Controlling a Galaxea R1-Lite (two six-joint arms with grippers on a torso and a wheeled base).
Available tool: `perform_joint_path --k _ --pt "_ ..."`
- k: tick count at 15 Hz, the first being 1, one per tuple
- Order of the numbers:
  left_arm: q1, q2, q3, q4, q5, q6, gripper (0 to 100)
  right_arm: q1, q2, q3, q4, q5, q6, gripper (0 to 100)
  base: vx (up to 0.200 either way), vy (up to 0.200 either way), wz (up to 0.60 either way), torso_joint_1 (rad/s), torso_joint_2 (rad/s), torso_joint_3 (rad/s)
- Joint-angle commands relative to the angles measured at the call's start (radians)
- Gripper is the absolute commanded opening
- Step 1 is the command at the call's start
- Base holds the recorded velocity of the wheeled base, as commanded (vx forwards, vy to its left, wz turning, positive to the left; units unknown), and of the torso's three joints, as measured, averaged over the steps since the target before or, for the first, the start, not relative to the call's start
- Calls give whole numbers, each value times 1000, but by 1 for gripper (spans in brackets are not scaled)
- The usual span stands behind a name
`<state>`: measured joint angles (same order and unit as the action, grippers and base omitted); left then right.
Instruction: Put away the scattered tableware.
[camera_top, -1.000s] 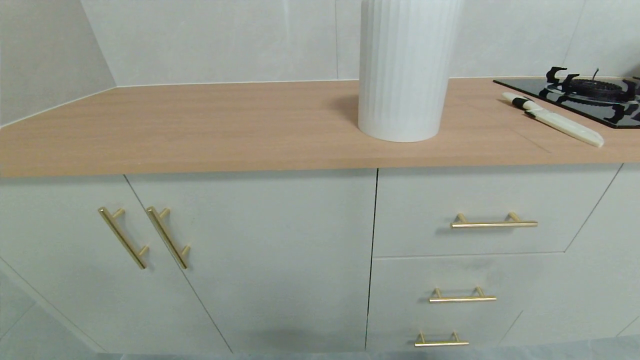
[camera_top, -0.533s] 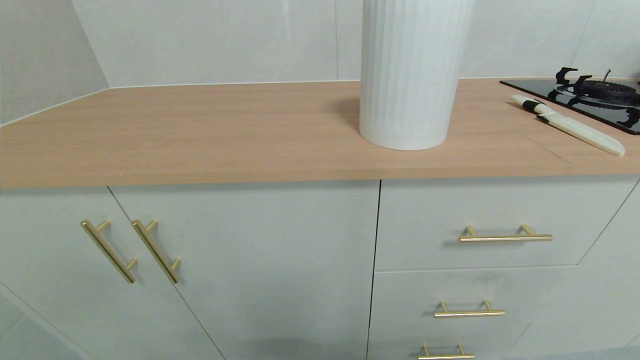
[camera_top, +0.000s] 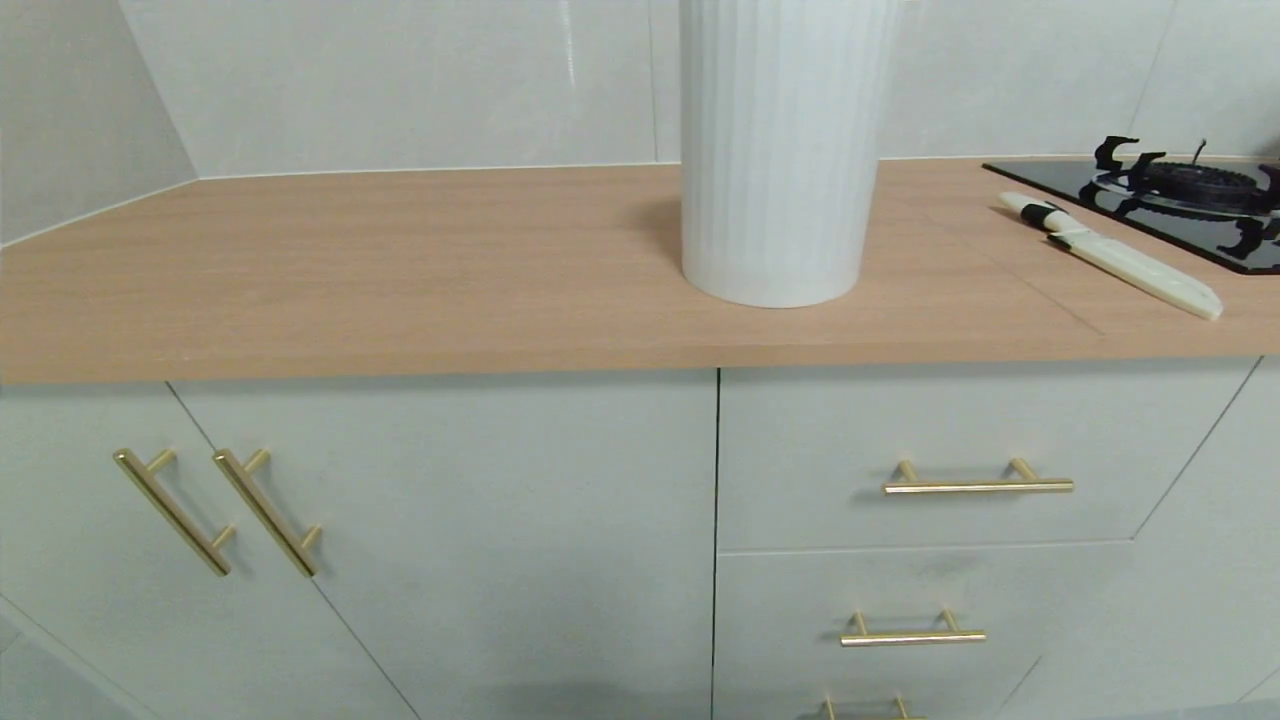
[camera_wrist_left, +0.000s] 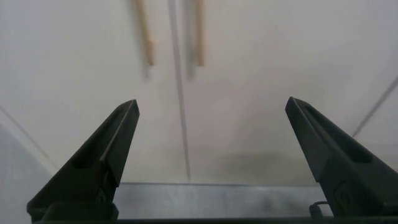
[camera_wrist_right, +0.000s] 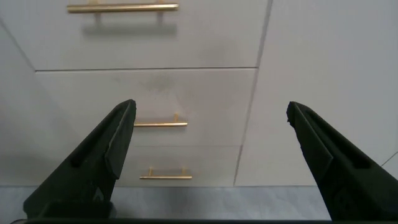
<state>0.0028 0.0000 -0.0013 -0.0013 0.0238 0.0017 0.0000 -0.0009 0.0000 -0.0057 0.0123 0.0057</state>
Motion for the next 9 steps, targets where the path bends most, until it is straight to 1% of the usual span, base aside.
perform_joint_path --k 1,3,9 --pt "0 2 0 0 1 0 100 0 1 0 0 0 0 100 0 -200 0 2 -2 2" --pt "0 2 0 0 1 -2 100 0 1 0 0 0 0 100 0 -200 0 2 5 0" --pt "0 2 0 0 1 -2 100 0 1 0 0 0 0 100 0 0 0 0 0 0"
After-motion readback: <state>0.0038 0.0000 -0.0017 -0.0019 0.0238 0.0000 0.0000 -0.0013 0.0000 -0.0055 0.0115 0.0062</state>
